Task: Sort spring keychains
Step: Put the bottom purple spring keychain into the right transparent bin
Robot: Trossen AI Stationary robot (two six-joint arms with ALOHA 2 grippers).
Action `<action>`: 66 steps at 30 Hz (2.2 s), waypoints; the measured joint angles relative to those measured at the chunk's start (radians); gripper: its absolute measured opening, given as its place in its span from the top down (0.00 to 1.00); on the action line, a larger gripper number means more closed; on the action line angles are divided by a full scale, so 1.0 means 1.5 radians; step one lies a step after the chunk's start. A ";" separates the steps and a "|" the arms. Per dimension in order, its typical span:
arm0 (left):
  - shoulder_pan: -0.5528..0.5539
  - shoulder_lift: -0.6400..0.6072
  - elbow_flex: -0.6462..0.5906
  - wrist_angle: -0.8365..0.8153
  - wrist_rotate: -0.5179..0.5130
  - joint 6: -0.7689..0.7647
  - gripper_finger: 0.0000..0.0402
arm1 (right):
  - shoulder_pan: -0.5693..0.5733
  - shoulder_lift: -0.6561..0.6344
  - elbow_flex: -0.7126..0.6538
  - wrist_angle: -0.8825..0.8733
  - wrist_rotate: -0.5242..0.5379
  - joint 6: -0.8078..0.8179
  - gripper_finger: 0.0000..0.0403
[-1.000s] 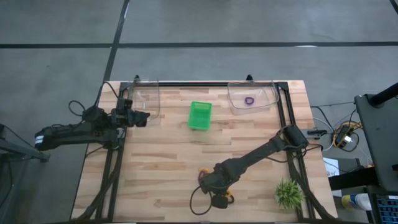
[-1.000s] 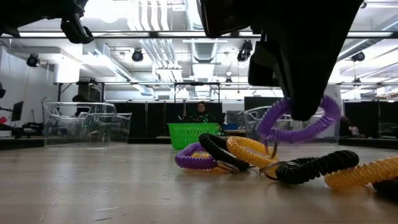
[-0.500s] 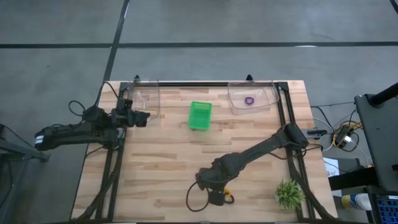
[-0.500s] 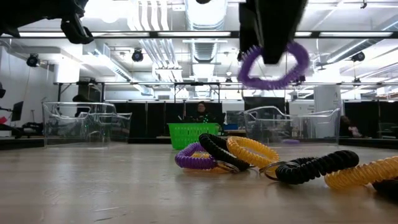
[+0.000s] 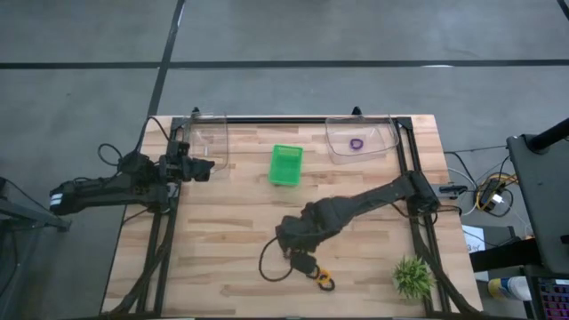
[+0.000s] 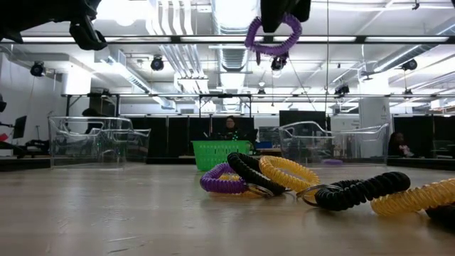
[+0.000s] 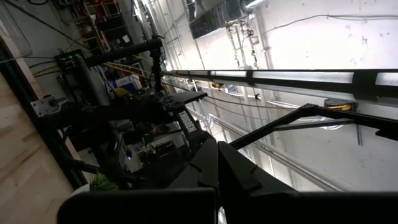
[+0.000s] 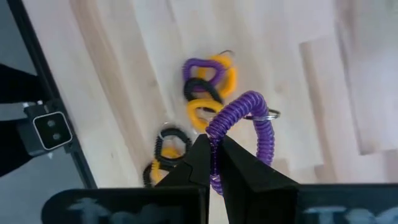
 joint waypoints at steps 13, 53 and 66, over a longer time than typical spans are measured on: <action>0.000 0.000 0.000 0.000 0.001 -0.011 0.99 | -0.097 -0.049 0.019 -0.130 0.041 -0.071 0.97; 0.000 0.001 0.000 0.000 -0.005 -0.013 0.99 | -0.725 -0.178 -0.305 -0.039 0.064 -0.236 0.97; 0.000 0.001 0.000 0.000 -0.005 -0.014 0.99 | -0.735 -0.178 -0.417 -0.012 0.064 -0.222 0.97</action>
